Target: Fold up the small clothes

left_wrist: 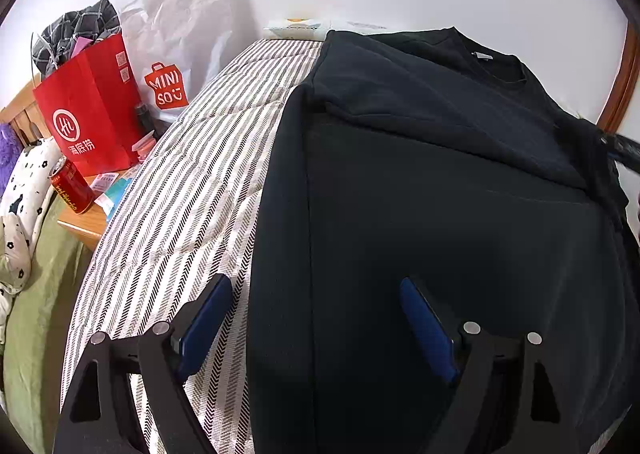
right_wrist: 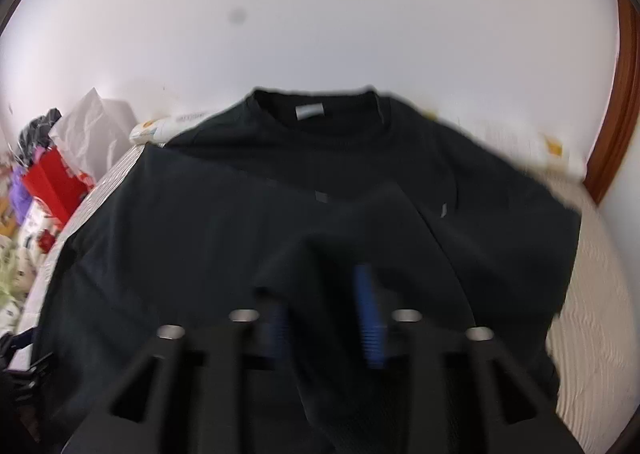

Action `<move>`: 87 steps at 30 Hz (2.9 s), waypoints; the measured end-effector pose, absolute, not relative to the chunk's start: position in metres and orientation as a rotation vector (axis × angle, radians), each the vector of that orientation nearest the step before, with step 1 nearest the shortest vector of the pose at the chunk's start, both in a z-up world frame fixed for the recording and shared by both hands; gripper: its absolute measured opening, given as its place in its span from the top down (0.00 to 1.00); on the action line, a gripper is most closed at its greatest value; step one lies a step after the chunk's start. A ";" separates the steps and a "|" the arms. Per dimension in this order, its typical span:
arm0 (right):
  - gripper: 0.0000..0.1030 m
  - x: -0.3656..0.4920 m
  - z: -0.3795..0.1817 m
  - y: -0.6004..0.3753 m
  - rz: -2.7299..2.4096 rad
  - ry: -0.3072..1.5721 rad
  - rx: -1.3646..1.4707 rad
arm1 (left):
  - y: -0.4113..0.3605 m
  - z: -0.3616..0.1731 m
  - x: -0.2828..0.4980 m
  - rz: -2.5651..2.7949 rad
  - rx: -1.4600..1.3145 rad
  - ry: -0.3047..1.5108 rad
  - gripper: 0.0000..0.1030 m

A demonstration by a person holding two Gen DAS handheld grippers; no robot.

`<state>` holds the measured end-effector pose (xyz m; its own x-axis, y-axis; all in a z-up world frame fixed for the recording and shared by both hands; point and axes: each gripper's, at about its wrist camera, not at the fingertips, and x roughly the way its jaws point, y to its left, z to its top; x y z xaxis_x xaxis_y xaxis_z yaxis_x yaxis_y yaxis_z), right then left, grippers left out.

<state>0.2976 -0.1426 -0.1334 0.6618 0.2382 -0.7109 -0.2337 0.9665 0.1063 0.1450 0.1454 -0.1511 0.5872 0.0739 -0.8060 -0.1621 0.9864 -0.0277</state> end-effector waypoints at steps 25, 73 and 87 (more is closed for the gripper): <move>0.95 0.231 -0.126 -0.200 0.212 0.779 0.050 | 0.147 -0.151 0.144 0.137 -0.103 0.933 0.17; 0.51 0.273 -0.137 -0.224 0.144 0.799 -0.033 | 0.036 -0.119 0.343 -0.132 -0.069 0.921 0.44; 0.51 0.270 -0.148 -0.229 0.128 0.830 -0.030 | 0.019 -0.134 0.355 -0.112 -0.024 0.908 0.88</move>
